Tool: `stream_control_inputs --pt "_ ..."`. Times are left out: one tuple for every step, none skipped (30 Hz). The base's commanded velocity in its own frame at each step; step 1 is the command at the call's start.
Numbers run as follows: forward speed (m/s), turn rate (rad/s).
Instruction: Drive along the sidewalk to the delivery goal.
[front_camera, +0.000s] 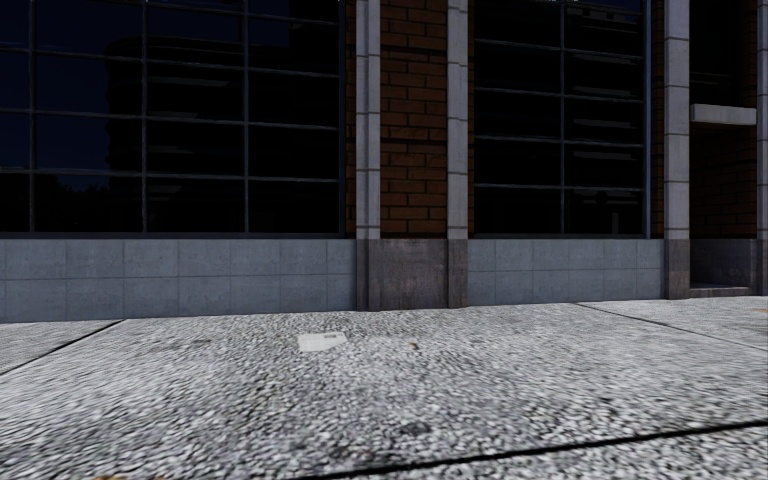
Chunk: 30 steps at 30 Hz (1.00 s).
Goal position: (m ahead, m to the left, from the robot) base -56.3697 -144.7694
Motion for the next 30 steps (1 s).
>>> stream_control_inputs --pt "0.00 0.00" --pt "0.00 0.00" --pt "0.00 0.00" --pt "0.00 0.00" --pt "0.00 0.00" --pt "0.00 0.00" --pt "0.00 0.00" --pt "0.00 0.00" --pt "0.00 0.00" --pt "0.00 0.00" --pt "0.00 0.00" --pt "0.00 0.00" --pt "0.00 0.00" --pt "0.00 0.00" --pt "0.00 0.00" --pt "0.00 0.00" --pt "0.00 0.00" --pt "0.00 0.00" --pt "0.00 0.00" --pt "0.00 0.00" --pt "0.00 0.00" --pt "0.00 0.00" --pt "0.00 0.00" --pt "0.00 0.00" --pt "0.00 0.00" --pt "0.00 0.00" --pt "0.00 0.00" --pt "0.00 0.00" --pt "0.00 0.00" --pt "0.00 0.00"
